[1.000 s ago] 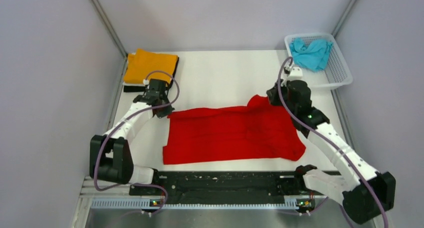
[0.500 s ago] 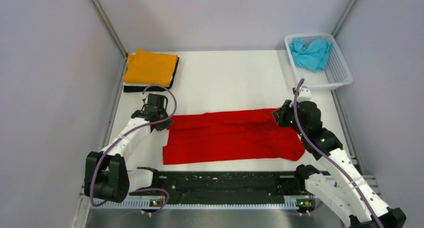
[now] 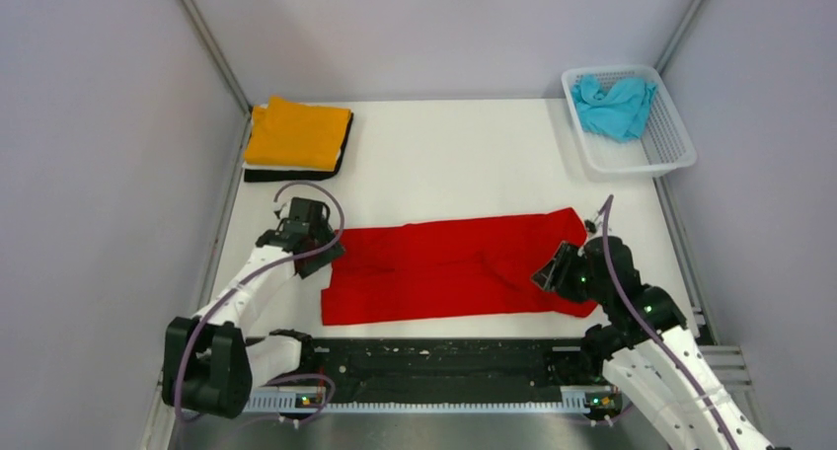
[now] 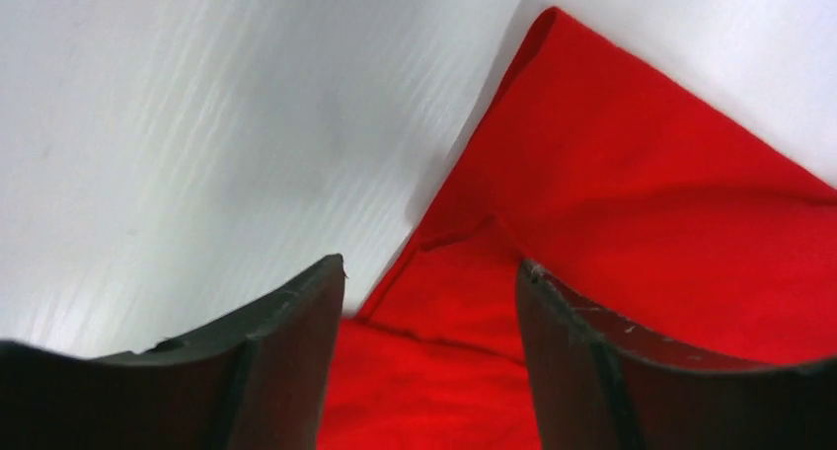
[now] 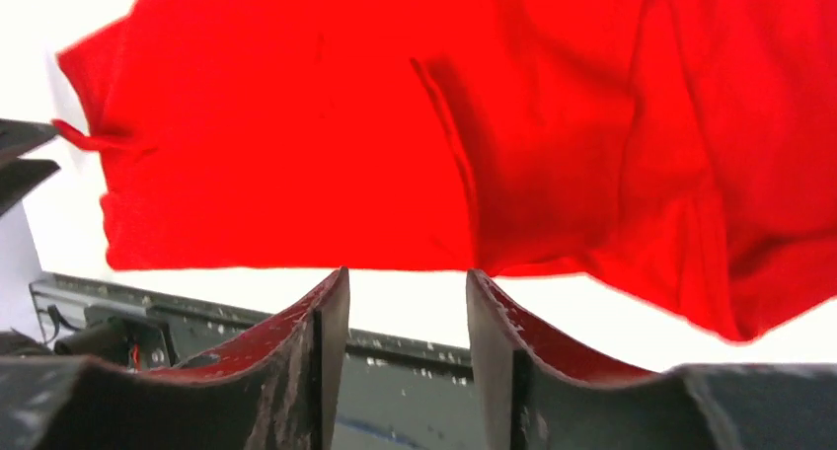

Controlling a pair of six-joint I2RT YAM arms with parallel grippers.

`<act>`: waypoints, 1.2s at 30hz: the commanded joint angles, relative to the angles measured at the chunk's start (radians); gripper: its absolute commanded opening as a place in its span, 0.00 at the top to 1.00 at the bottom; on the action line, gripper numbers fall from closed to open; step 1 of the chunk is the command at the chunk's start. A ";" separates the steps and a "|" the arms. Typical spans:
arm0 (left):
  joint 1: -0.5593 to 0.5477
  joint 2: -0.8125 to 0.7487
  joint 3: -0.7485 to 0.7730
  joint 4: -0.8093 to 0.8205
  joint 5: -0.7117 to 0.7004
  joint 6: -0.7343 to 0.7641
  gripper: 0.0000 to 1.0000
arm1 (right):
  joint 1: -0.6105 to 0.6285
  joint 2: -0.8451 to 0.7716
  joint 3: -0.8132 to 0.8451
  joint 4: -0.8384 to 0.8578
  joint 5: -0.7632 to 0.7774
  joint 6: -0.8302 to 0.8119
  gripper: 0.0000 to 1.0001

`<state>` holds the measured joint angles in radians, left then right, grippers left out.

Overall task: Fold and stack the t-shirts
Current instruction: Fold the other side of the tshirt into a rectangle, then rotate the tshirt 90 degrees

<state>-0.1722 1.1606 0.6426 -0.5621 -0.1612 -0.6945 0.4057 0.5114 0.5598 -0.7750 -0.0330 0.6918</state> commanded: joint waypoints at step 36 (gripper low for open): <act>-0.230 0.339 0.131 0.124 0.137 -0.045 0.01 | 0.018 0.473 -0.131 0.459 0.041 0.125 0.01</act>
<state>-0.4030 1.4796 0.8013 -0.4553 0.0509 -0.7368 0.4122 0.9951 0.4442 -0.3096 -0.0719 0.7975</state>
